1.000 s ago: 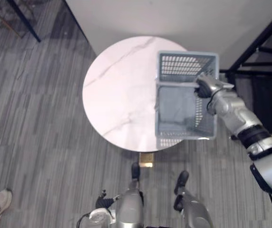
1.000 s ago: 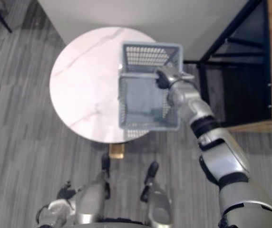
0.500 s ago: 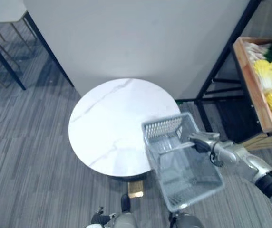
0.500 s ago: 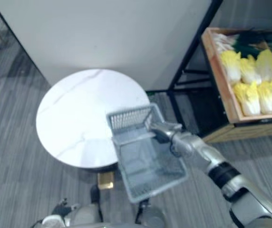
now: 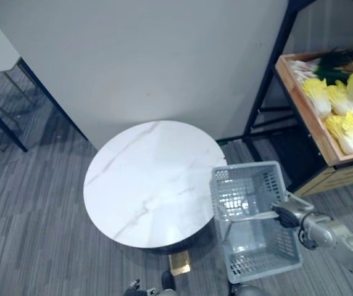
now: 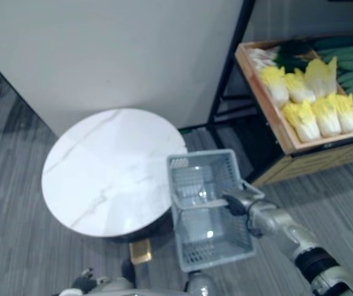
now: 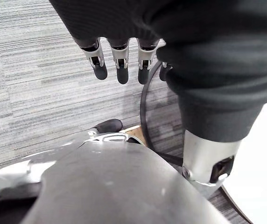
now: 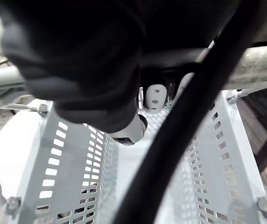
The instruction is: Pick vegetable in the basket
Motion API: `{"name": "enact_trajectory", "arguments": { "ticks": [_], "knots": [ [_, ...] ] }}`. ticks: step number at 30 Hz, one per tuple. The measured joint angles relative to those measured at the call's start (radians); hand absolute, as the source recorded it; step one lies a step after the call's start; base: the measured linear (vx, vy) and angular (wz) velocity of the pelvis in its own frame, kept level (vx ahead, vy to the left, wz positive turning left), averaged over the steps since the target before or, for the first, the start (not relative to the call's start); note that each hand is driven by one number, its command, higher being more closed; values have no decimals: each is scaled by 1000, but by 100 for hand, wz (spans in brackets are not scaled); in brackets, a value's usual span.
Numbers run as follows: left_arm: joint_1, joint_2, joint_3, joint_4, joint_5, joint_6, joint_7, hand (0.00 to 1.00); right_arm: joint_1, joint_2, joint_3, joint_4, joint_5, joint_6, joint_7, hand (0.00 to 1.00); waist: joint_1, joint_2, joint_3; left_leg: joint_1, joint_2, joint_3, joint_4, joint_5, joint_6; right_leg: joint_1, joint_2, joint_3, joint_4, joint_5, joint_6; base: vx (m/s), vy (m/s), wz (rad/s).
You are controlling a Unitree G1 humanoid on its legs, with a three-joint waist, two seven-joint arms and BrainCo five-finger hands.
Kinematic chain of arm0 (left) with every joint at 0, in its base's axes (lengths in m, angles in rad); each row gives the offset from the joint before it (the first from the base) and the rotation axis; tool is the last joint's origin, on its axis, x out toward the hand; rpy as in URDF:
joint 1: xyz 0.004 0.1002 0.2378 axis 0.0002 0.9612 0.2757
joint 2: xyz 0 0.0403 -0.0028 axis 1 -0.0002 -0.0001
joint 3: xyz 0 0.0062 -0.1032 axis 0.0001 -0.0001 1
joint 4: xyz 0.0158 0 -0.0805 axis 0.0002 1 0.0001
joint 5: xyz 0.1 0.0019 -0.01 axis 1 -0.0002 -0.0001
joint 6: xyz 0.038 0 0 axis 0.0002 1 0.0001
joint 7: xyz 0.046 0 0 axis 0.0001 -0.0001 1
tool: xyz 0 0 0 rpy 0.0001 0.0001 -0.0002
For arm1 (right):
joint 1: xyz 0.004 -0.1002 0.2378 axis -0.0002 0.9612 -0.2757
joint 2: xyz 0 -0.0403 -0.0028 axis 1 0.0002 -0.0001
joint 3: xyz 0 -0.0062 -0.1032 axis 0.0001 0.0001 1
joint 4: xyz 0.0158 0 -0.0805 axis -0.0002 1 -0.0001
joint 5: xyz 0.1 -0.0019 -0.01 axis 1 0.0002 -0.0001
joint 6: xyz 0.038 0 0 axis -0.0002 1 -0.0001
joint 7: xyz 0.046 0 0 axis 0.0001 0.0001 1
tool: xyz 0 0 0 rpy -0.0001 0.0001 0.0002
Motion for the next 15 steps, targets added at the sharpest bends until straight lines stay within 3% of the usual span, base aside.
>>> {"name": "enact_trajectory", "arguments": {
  "ticks": [4,9,11,15],
  "knots": [
    [20,-4,1,0,0,0,0,0,53,50,-108,69,-46,15,-22,100,-19,6,-10,21,-4,26,0,-14,-1,5,0,23,0,-1,0,33,6,-20],
    [40,-21,8,3,3,11,0,0,180,92,-293,80,-75,69,-54,100,-33,28,-44,31,-8,43,0,-28,-5,6,-4,30,-2,-4,0,37,6,-9],
    [58,-27,18,2,3,12,1,0,202,118,-335,99,-83,85,-77,100,-49,29,-53,31,-6,38,0,-28,-5,10,-4,23,-2,-6,-1,20,-9,6],
    [61,-29,20,1,28,12,1,0,251,157,-397,119,-83,96,-84,100,-52,26,-60,31,-7,15,-3,-28,-4,24,-7,4,-6,-14,-6,1,-11,13]
  ]
}}
